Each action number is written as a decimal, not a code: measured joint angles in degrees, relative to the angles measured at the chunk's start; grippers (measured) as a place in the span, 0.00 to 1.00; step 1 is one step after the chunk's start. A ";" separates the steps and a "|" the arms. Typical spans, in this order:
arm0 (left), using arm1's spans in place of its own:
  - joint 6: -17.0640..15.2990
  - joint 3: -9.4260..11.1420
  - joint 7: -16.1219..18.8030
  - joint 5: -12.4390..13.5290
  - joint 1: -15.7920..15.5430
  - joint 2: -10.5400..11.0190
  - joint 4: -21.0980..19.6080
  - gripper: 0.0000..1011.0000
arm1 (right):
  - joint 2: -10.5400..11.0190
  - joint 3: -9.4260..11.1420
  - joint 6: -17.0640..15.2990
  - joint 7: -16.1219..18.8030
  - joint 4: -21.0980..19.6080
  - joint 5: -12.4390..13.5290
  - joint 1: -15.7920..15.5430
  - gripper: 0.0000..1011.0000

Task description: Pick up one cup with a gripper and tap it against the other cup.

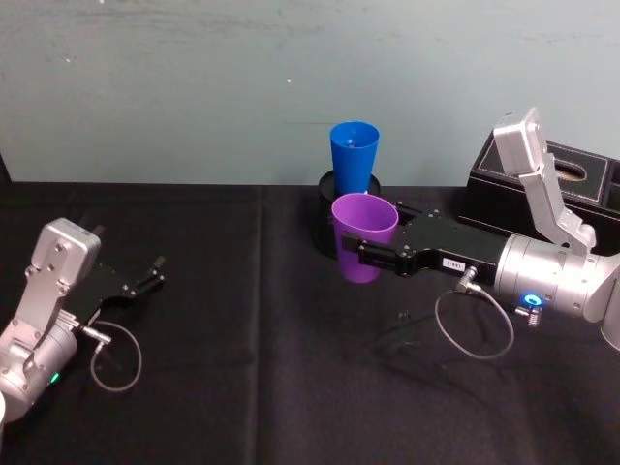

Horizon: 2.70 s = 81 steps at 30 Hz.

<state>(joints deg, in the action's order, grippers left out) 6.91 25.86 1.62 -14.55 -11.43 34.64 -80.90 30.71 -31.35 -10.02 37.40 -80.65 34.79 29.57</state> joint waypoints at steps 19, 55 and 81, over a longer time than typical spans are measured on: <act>0.00 0.00 0.00 0.00 0.00 0.00 0.00 1.00 | -0.06 0.02 -0.11 -0.03 0.07 -0.11 0.08 0.73; 0.00 0.00 0.00 0.00 0.00 0.00 0.00 1.00 | -0.06 0.02 -0.13 -0.03 0.07 -0.13 0.09 0.73; 0.00 0.00 0.00 0.00 0.00 0.00 0.00 1.00 | -0.96 -2.82 12.89 4.25 7.11 -4.38 -2.87 0.73</act>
<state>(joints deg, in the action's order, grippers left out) 6.91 25.86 1.62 -14.55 -11.43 34.64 -80.90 29.74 -34.17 2.87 41.64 -73.53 30.41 26.70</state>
